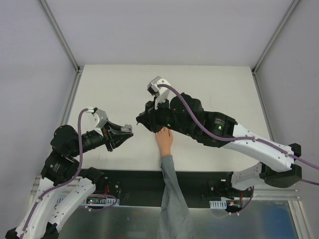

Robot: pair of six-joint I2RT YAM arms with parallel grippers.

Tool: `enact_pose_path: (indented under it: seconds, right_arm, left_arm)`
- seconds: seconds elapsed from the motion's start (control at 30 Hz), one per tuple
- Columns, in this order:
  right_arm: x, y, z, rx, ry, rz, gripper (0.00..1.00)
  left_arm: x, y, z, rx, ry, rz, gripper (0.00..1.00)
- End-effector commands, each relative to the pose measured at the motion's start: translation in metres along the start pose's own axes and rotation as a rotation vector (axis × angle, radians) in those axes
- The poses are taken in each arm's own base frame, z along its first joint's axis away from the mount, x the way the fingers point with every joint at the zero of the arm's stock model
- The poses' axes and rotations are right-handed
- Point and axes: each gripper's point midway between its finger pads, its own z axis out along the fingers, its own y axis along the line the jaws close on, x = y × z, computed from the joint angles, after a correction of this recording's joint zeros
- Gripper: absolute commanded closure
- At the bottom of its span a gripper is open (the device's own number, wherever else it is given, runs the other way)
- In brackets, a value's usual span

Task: Paint the nails

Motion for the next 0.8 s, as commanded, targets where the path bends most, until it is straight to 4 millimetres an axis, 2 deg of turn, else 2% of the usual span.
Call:
enact_pose_path:
  seconds: [0.0, 0.07, 0.2, 0.23, 0.3, 0.33, 0.4, 0.43, 0.47, 0.5, 0.53, 0.63, 0.77]
  right_arm:
    - [-0.007, -0.047, -0.010, 0.162, -0.047, 0.083, 0.99]
    - [0.009, -0.067, -0.005, 0.217, -0.021, 0.102, 1.00]
    - [0.029, -0.115, 0.009, 0.325, 0.020, 0.149, 1.00]
    - [0.034, -0.123, 0.013, 0.336, 0.034, 0.149, 1.00]
    - [0.045, -0.144, 0.024, 0.368, 0.057, 0.154, 1.00]
    - [0.056, -0.153, 0.033, 0.382, 0.088, 0.152, 1.00]
    - [0.070, -0.174, 0.046, 0.405, 0.111, 0.159, 0.99]
    - [0.083, -0.181, 0.055, 0.407, 0.139, 0.162, 1.00]
    - [0.083, -0.185, 0.061, 0.397, 0.126, 0.151, 1.00]
    - [0.096, -0.193, 0.065, 0.393, 0.151, 0.142, 0.99]
    - [0.099, -0.195, 0.070, 0.382, 0.149, 0.133, 1.00]
    - [0.116, -0.206, 0.082, 0.356, 0.190, 0.164, 1.00]
    - [0.137, -0.220, 0.102, 0.343, 0.240, 0.232, 1.00]
  left_arm:
    - [-0.021, 0.021, -0.005, -0.146, -0.095, 0.047, 1.00]
    - [-0.026, 0.027, -0.008, -0.187, -0.115, 0.073, 1.00]
    - [-0.035, 0.058, -0.011, -0.347, -0.137, 0.085, 1.00]
    - [-0.038, 0.069, -0.010, -0.396, -0.132, 0.084, 1.00]
    - [-0.045, 0.079, -0.006, -0.431, -0.143, 0.085, 1.00]
    - [-0.046, 0.087, 0.001, -0.452, -0.132, 0.068, 1.00]
    - [-0.053, 0.092, 0.009, -0.450, -0.147, 0.068, 1.00]
    - [-0.054, 0.098, 0.016, -0.456, -0.141, 0.051, 1.00]
    - [-0.055, 0.102, 0.019, -0.464, -0.149, 0.045, 1.00]
    - [-0.065, 0.105, 0.022, -0.468, -0.187, 0.054, 1.00]
    - [-0.062, 0.111, 0.026, -0.483, -0.186, 0.037, 1.00]
    - [-0.068, 0.126, 0.026, -0.553, -0.237, 0.015, 1.00]
    - [-0.067, 0.145, 0.021, -0.652, -0.231, 0.005, 1.00]
